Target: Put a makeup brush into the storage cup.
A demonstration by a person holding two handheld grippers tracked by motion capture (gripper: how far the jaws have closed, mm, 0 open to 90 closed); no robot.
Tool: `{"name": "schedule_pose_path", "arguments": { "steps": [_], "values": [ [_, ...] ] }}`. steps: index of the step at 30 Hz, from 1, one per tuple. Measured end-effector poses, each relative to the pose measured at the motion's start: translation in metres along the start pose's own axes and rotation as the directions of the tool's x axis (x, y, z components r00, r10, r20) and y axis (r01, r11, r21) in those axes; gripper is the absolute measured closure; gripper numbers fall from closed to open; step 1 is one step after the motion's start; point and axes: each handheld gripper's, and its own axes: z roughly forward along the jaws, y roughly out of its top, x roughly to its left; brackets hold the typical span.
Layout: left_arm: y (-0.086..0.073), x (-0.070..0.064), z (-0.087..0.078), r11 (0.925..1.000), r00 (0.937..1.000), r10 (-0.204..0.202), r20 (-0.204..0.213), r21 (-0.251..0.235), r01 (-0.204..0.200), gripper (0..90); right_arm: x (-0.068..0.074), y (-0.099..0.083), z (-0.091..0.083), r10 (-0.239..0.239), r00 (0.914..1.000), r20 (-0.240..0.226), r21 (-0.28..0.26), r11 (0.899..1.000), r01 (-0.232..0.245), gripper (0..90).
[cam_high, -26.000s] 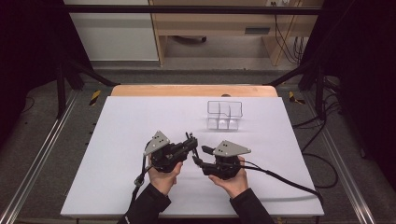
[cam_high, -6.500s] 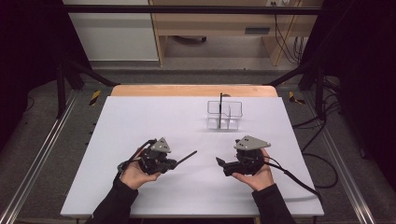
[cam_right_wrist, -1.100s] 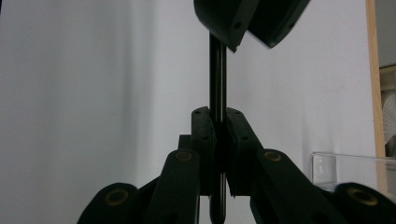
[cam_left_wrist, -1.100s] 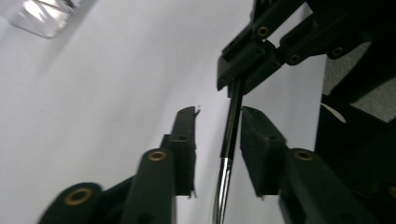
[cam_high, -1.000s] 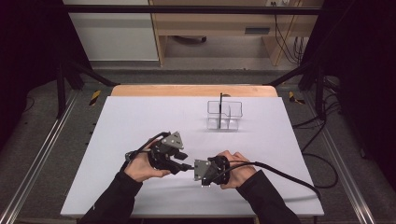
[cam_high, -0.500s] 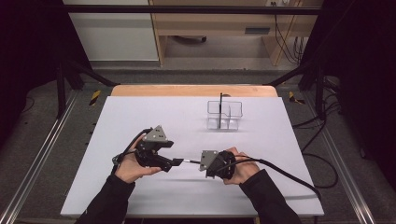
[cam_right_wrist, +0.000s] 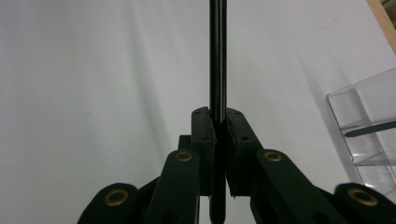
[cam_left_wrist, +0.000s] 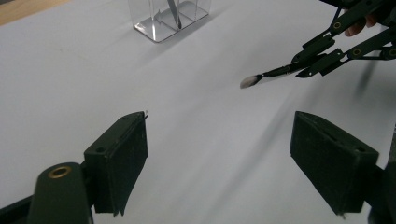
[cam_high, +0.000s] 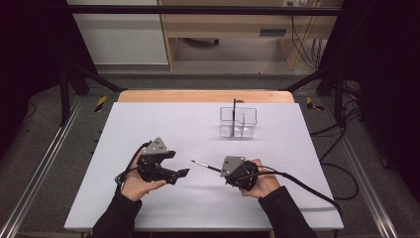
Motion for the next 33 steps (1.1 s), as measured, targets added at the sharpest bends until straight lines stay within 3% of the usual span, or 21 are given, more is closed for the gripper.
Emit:
{"name": "schedule_pose_path", "arguments": {
  "steps": [9,17,25,29,33],
  "values": [
    [-0.010,-0.003,0.005,0.9982,0.9991,-0.034,-0.023,-0.050,0.033,18.0,0.000,-0.012,-0.001,0.115,0.9931,0.025,-0.064,0.992,-0.113,84.0],
    [-0.018,-0.008,0.011,0.9943,0.9972,-0.060,-0.045,-0.091,0.056,18.0,0.001,-0.026,-0.002,0.224,0.9737,0.041,-0.120,0.969,-0.218,84.0],
    [-0.022,-0.013,0.018,0.9867,0.9932,-0.099,-0.062,-0.135,0.090,18.0,0.001,-0.037,-0.005,0.357,0.9339,0.026,-0.211,0.915,-0.344,84.0],
    [-0.023,-0.015,0.020,0.9818,0.9912,-0.115,-0.065,-0.159,0.103,18.0,0.002,-0.037,-0.003,0.383,0.9237,0.007,-0.228,0.900,-0.371,84.0],
    [-0.022,-0.015,0.018,0.9740,0.9895,-0.134,-0.055,-0.192,0.121,18.1,0.004,-0.037,-0.001,0.396,0.9184,-0.004,-0.240,0.891,-0.385,84.0]
  ]
}}
